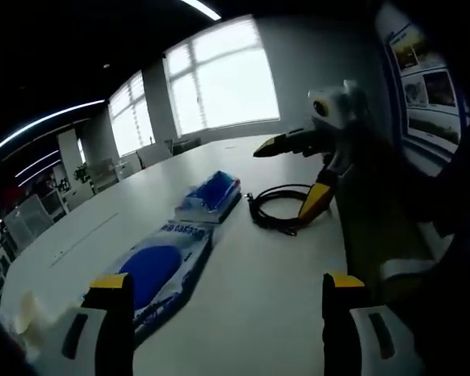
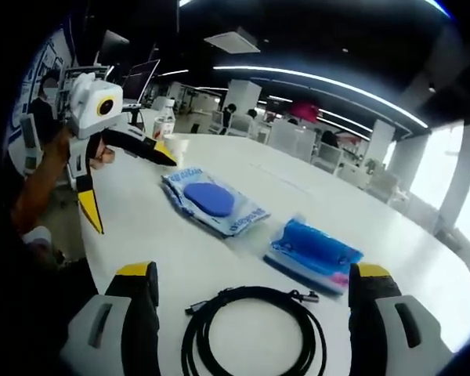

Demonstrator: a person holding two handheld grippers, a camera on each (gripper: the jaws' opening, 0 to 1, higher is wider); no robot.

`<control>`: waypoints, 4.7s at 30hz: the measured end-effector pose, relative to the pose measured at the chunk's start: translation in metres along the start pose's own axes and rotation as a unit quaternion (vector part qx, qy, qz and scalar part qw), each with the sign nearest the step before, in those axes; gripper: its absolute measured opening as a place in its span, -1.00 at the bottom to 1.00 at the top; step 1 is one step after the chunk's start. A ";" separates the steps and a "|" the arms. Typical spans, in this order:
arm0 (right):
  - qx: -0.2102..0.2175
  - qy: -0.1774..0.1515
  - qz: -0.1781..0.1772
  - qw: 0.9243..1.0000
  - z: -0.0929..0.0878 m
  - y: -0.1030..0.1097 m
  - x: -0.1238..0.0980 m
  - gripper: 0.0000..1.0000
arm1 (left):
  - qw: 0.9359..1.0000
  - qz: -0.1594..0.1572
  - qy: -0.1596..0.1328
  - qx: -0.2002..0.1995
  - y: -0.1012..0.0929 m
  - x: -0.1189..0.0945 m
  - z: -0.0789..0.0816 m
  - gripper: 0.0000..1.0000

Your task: Arrange the tabletop items into an orderly group along one side of the table until the central work area is clear of visible clutter.

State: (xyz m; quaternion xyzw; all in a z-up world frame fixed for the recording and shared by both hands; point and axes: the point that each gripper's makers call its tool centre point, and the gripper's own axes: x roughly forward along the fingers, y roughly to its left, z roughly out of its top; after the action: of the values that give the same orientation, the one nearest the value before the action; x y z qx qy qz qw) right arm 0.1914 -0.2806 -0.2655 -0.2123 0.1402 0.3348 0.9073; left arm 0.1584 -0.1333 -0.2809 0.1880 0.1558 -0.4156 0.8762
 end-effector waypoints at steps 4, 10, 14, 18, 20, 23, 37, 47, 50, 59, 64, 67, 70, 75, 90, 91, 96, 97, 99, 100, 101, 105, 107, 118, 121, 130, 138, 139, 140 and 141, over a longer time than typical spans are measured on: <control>0.007 0.005 -0.006 1.000 -0.007 -0.005 -0.003 0.96 | 1.000 -0.011 0.000 0.000 -0.007 0.007 0.001 1.00; 0.019 0.011 -0.015 1.000 -0.018 -0.014 -0.008 0.94 | 0.999 -0.037 -0.004 0.007 -0.022 0.019 0.004 0.99; 0.021 0.017 -0.017 1.000 -0.024 -0.019 -0.009 0.82 | 0.998 -0.061 -0.005 0.010 -0.035 0.028 0.004 0.98; 0.029 0.023 -0.019 0.999 -0.031 -0.022 -0.009 0.80 | 0.996 -0.085 -0.001 0.008 -0.047 0.035 0.001 0.97; 0.031 0.025 -0.020 0.999 -0.033 -0.024 -0.009 0.81 | 0.996 -0.088 -0.001 0.014 -0.048 0.038 0.000 0.97; 0.036 0.027 -0.019 0.999 -0.036 -0.026 -0.010 0.80 | 0.994 -0.105 -0.011 0.029 -0.053 0.040 0.004 0.88; 0.056 0.034 -0.010 0.998 -0.051 -0.037 -0.008 0.51 | 0.960 -0.253 -0.060 0.101 -0.096 0.056 0.017 0.56; 0.070 0.044 0.001 0.997 -0.064 -0.041 -0.001 0.23 | 0.938 -0.306 -0.059 0.152 -0.131 0.062 0.025 0.35; 0.071 0.047 -0.001 0.996 -0.066 -0.044 0.000 0.19 | 0.936 -0.309 -0.057 0.157 -0.136 0.067 0.028 0.32; 0.080 0.049 0.001 0.996 -0.070 -0.045 -0.001 0.07 | 0.933 -0.322 -0.051 0.156 -0.140 0.081 0.033 0.28; 0.081 0.049 0.005 0.995 -0.071 -0.044 -0.002 0.02 | 0.934 -0.320 -0.048 0.150 -0.137 0.084 0.031 0.27; 0.080 0.051 0.009 0.995 -0.072 -0.043 -0.001 -0.01 | 0.934 -0.322 -0.048 0.150 -0.136 0.086 0.030 0.25; 0.085 0.050 0.012 0.995 -0.072 -0.042 0.001 -0.02 | 0.934 -0.321 -0.039 0.153 -0.133 0.089 0.032 0.21; 0.086 0.054 0.015 0.995 -0.074 -0.043 0.003 -0.11 | 0.934 -0.318 -0.027 0.160 -0.128 0.097 0.036 0.13; 0.112 0.055 0.023 0.992 -0.082 -0.047 0.007 -0.35 | 0.937 -0.314 -0.056 0.142 -0.122 0.114 0.043 -0.10; 0.115 0.057 0.023 0.991 -0.084 -0.048 0.008 -0.37 | 0.937 -0.313 -0.057 0.143 -0.121 0.116 0.043 -0.12; 0.119 0.052 0.021 0.991 -0.086 -0.049 0.008 -0.57 | 0.940 -0.308 -0.063 0.136 -0.117 0.120 0.045 -0.41; 0.128 0.049 0.020 0.990 -0.088 -0.051 0.008 -0.59 | 0.939 -0.309 -0.064 0.136 -0.118 0.120 0.045 -0.41; 0.138 0.051 0.021 0.989 -0.090 -0.052 0.008 -0.62 | 0.940 -0.300 -0.063 0.148 -0.119 0.120 0.044 -0.42; 0.139 0.052 0.021 0.989 -0.092 -0.053 0.008 -0.62 | 0.941 -0.296 -0.060 0.156 -0.119 0.121 0.044 -0.43; 0.154 0.048 0.024 0.987 -0.091 -0.052 0.007 -0.63 | 0.939 -0.294 -0.059 0.167 -0.120 0.120 0.044 -0.45; 0.158 0.044 0.019 0.986 -0.091 -0.053 0.006 -0.80 | 0.933 -0.304 -0.063 0.183 -0.128 0.116 0.043 -0.56; 0.163 0.039 0.023 0.986 -0.090 -0.053 0.006 -0.82 | 0.931 -0.302 -0.063 0.196 -0.130 0.114 0.043 -0.61; 0.157 0.035 0.028 0.987 -0.089 -0.048 0.007 -0.90 | 0.924 -0.312 -0.063 0.213 -0.137 0.108 0.044 -0.81; 0.152 0.035 0.023 0.988 -0.088 -0.049 0.007 -0.90 | 0.922 -0.311 -0.065 0.223 -0.138 0.107 0.047 -0.85; 0.153 0.015 0.020 0.988 -0.076 -0.052 0.003 -0.91 | 0.921 -0.305 -0.077 0.228 -0.137 0.101 0.053 -0.87; 0.140 -0.005 0.013 0.990 -0.054 -0.055 -0.009 -0.92 | 0.920 -0.299 -0.099 0.234 -0.135 0.087 0.076 -0.87; 0.139 -0.008 0.011 0.990 -0.049 -0.055 -0.011 -0.92 | 0.920 -0.297 -0.101 0.236 -0.134 0.086 0.078 -0.87; 0.136 -0.010 0.010 0.991 -0.047 -0.055 -0.012 -0.92 | 0.919 -0.296 -0.104 0.239 -0.133 0.084 0.082 -0.87; 0.135 -0.011 0.009 0.991 -0.045 -0.056 -0.013 -0.92 | 0.919 -0.294 -0.107 0.241 -0.133 0.082 0.085 -0.87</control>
State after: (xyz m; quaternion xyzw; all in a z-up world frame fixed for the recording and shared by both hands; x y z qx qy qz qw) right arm 0.2141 -0.3476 -0.2829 -0.0833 0.1758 0.3237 0.9259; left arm 0.1135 -0.3046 -0.2673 0.2935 0.0040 -0.6972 0.6541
